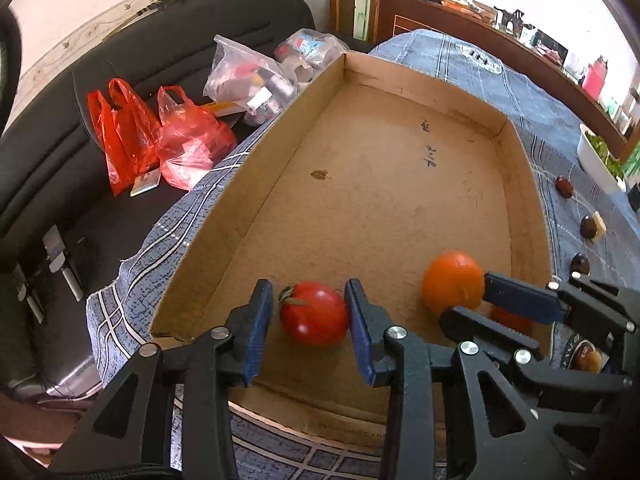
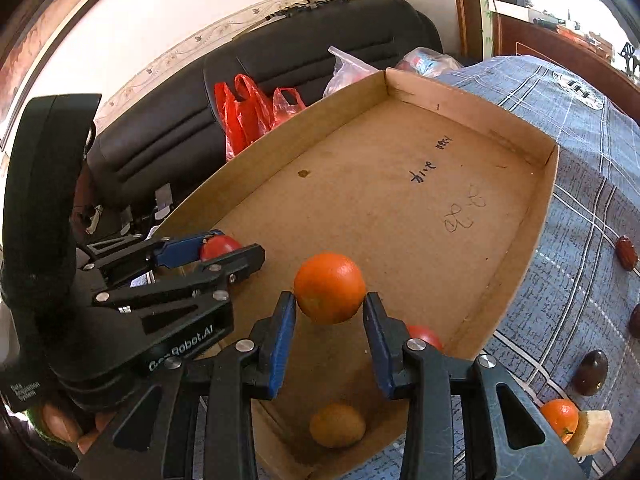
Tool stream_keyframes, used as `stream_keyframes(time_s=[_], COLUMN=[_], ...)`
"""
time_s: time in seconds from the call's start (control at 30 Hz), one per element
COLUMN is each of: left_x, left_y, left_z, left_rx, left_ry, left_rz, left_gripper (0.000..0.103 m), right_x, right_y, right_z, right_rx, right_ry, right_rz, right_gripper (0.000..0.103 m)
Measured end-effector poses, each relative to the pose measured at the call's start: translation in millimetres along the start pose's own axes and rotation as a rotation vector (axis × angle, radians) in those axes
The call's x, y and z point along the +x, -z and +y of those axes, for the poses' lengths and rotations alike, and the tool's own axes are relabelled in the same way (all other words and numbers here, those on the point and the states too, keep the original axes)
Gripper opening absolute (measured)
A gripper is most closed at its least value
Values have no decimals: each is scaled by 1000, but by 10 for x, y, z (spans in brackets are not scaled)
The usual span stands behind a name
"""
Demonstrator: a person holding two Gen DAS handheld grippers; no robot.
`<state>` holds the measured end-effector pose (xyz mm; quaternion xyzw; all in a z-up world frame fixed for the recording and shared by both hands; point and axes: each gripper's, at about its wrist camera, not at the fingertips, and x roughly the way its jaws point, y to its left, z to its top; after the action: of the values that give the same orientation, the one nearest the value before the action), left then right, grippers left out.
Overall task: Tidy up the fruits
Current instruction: 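Carry the tomato and mandarin into the cardboard tray and open both grippers, then withdraw both grippers from the tray back toward the remaining foods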
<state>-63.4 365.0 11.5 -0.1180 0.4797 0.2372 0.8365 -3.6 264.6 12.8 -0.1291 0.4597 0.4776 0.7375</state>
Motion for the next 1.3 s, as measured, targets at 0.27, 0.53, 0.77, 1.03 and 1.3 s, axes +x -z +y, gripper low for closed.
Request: stream_keyframes(time_s=[0.27, 0.53, 0.77, 1.03, 1.3], left_x=[-79, -219, -422, -543, -694], left_y=[2, 36, 37, 52, 101], left_z=[-1, -32, -93, -270, -489], left_rx=[-1, 2, 0, 24, 51], left_ry=[14, 17, 39, 66, 99], left_rz=[0, -7, -47, -60, -74], left_gripper=[47, 47, 47, 47, 47], right_x=[-80, -330, -778, -1167, -1472], right_y=[-1, 68, 213, 473, 733], right_z=[-43, -81, -208, -491, -756], right_rx=[9, 25, 67, 138, 196], right_ry=[-15, -22, -7, 32, 91], right_rz=[-9, -51, -125, -170, -200], right_gripper=[38, 39, 42, 45, 47])
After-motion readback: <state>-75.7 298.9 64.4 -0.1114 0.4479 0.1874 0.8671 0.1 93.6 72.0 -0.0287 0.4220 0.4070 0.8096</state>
